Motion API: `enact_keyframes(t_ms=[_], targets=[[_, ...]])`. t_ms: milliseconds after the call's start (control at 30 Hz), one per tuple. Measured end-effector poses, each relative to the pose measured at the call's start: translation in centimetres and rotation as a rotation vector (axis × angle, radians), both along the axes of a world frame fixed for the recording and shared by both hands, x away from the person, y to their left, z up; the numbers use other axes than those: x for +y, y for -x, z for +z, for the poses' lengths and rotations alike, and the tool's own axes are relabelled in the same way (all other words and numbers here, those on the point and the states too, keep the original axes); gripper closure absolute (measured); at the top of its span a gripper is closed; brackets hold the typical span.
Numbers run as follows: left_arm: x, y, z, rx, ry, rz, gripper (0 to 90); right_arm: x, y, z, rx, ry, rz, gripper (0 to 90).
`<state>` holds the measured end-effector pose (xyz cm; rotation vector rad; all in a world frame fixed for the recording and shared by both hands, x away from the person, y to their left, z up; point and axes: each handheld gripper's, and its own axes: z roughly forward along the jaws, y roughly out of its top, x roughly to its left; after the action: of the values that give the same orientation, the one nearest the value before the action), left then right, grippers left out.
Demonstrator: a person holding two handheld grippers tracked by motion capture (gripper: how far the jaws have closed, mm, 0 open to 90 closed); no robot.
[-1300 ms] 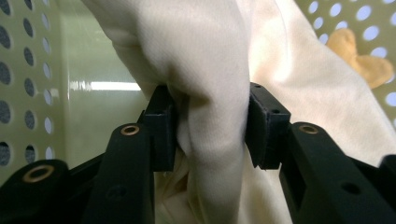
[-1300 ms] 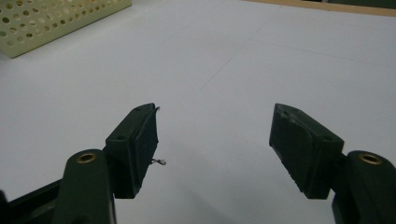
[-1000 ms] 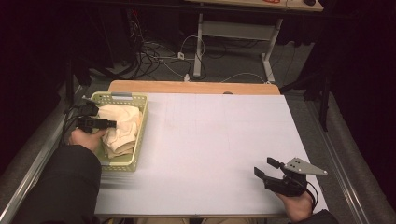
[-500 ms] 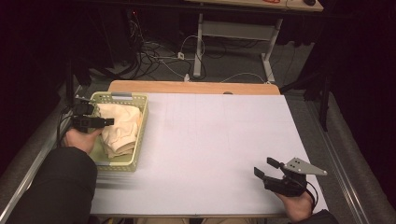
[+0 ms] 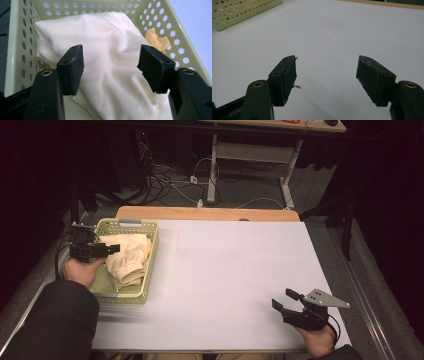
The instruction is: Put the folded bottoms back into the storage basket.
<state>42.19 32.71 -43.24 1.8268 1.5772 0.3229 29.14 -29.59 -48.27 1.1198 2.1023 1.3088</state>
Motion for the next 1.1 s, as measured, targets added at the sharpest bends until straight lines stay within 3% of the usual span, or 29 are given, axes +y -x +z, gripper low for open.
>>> enact_keyframes(t_ms=[633,1100], targets=[[-1.1,1.3,1.2,-0.068,-0.006,-0.048,34.8,0.0,0.0,0.0,-0.003,-0.001,-0.002,32.8],[-1.5,1.9,1.6,-0.094,0.001,-0.076,34.7,0.0,0.0,0.0,-0.001,-0.001,-0.003,32.8]])
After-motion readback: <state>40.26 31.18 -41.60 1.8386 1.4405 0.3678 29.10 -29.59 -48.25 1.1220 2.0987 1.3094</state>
